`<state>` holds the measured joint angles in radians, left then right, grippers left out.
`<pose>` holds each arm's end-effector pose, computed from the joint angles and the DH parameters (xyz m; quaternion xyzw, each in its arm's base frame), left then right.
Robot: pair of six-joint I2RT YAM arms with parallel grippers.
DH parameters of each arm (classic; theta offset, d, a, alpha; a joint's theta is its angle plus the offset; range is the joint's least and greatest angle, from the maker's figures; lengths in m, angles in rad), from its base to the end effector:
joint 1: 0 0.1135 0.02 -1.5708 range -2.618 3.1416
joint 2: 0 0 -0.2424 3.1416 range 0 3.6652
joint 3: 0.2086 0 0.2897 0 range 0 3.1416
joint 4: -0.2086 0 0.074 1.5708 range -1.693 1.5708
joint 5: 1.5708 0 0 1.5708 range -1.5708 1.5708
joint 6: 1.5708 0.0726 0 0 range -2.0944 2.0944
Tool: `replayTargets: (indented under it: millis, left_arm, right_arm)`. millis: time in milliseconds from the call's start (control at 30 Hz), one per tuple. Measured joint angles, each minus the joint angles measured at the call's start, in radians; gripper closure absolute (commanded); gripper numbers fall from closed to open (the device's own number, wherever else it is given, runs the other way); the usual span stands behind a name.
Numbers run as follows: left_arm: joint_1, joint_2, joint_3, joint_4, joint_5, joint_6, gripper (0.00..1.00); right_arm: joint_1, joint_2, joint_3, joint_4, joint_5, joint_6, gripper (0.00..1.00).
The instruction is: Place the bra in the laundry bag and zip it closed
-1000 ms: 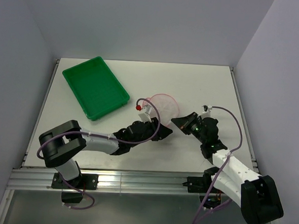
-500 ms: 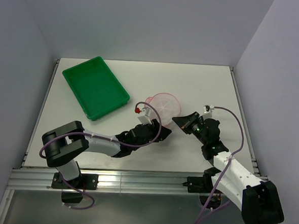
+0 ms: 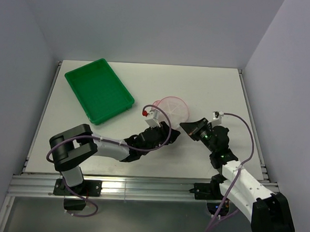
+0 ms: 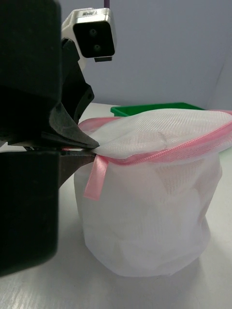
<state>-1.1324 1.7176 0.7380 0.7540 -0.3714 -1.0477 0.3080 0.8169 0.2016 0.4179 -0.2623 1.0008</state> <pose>0.1942 -0.3522 0.1197 -0.0824 0.7729 -0.4761 0.4112 0.2435 0.0972 0.1474 0.1823 0.7493 0.4628 0.4371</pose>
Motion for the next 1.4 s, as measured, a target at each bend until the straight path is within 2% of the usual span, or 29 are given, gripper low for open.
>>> replayTargets:
  millis: [200, 400, 733, 933, 1067, 1233, 1400]
  left_arm:
    - [-0.017, 0.008, 0.023, -0.027, -0.034, 0.014, 0.66]
    - [-0.045, 0.008, 0.029, -0.051, -0.067, 0.013, 0.52]
    - [-0.065, 0.007, 0.06, -0.1, -0.092, 0.006, 0.59]
    - [-0.066, -0.006, 0.06, -0.113, -0.124, 0.005, 0.59]
    - [-0.069, -0.008, 0.059, -0.114, -0.133, 0.003, 0.55]
    - [-0.074, -0.029, 0.045, -0.113, -0.141, -0.007, 0.66]
    - [-0.08, -0.047, 0.04, -0.118, -0.15, -0.012, 0.68]
  right_arm:
    - [0.0, -0.03, 0.0, -0.016, 0.005, -0.017, 1.0]
    - [0.0, -0.017, 0.0, -0.016, -0.011, -0.026, 1.0]
    - [0.002, -0.064, 0.0, -0.06, -0.027, -0.044, 1.0]
    - [0.002, -0.121, 0.0, -0.101, -0.038, -0.056, 1.0]
    - [0.002, -0.137, 0.0, -0.114, -0.045, -0.06, 1.0]
    - [0.002, -0.152, -0.003, -0.127, -0.045, -0.074, 1.0]
    - [0.002, -0.152, -0.019, -0.113, -0.045, -0.075, 1.0]
